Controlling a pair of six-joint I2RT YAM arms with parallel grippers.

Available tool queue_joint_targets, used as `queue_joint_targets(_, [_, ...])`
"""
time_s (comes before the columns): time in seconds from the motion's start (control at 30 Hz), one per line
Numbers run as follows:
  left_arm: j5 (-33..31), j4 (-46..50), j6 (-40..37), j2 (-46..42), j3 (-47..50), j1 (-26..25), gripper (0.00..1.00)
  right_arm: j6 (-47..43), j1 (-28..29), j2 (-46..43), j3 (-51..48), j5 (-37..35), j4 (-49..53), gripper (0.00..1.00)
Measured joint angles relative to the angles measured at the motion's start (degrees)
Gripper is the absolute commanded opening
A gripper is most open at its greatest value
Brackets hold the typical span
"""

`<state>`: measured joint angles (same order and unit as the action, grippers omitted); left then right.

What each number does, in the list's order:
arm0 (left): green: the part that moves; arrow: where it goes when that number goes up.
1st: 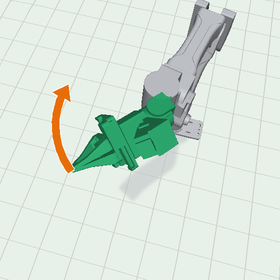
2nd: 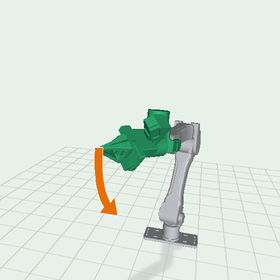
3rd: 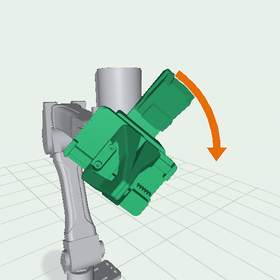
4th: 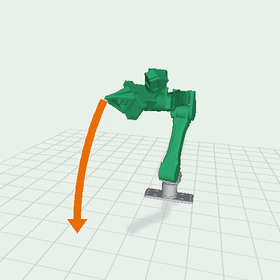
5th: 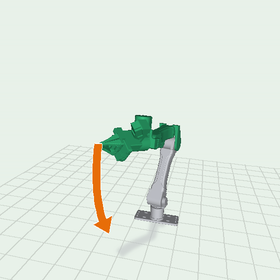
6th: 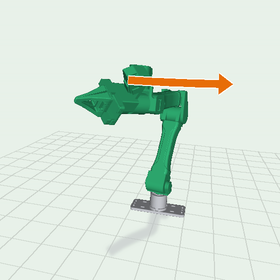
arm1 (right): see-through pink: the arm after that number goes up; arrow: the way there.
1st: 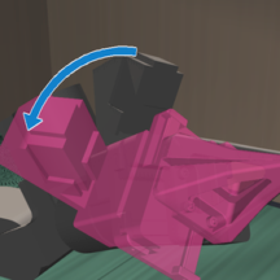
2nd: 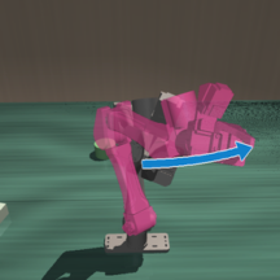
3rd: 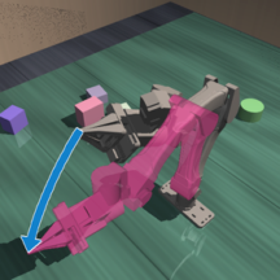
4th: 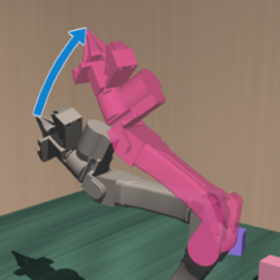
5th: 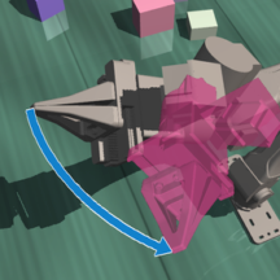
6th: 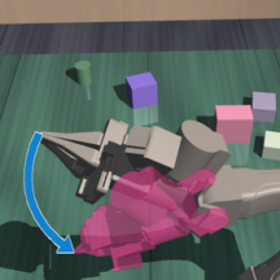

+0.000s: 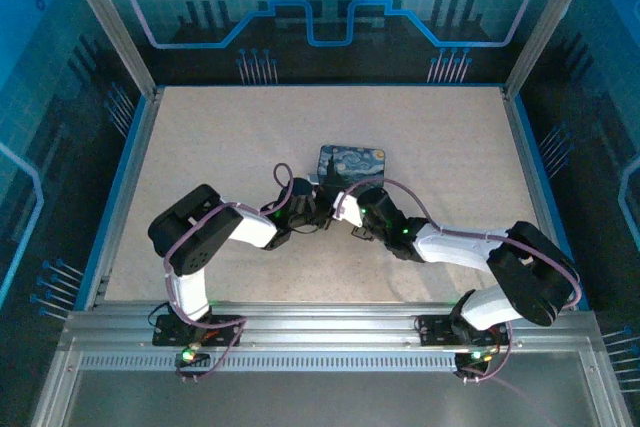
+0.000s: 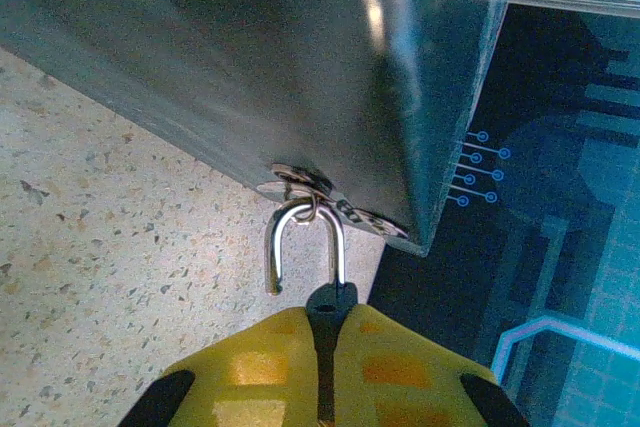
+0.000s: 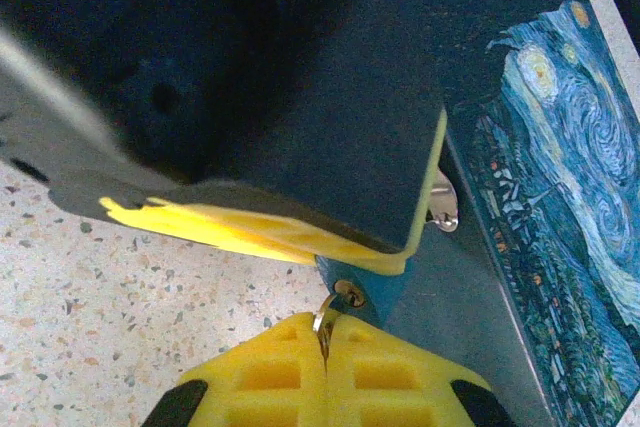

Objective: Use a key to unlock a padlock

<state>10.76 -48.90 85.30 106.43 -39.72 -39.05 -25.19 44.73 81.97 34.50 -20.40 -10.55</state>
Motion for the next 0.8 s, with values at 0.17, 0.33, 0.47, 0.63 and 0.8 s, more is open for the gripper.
queue_joint_targets(0.17, [-0.02,-0.37,0.28,0.00,0.00,0.04,0.08,3.45,0.00,0.00,1.75,-0.17,3.17,0.00])
queue_joint_targets(0.33, [-0.39,-0.96,0.28,0.00,0.00,0.07,0.09,11.52,-0.04,1.40,7.26,-0.22,12.15,0.00])
queue_joint_targets(0.47, [-0.44,-0.87,0.26,0.00,0.00,0.04,0.10,19.34,-0.07,1.95,8.48,0.48,14.47,0.00])
queue_joint_targets(0.63, [-0.48,-0.42,0.09,0.02,0.00,0.04,0.15,26.08,-0.17,1.95,7.06,1.66,11.98,0.00])
queue_joint_targets(0.8, [-0.68,-0.22,-0.13,0.13,0.00,0.04,0.22,30.51,-0.79,2.25,5.51,4.26,7.96,0.00])
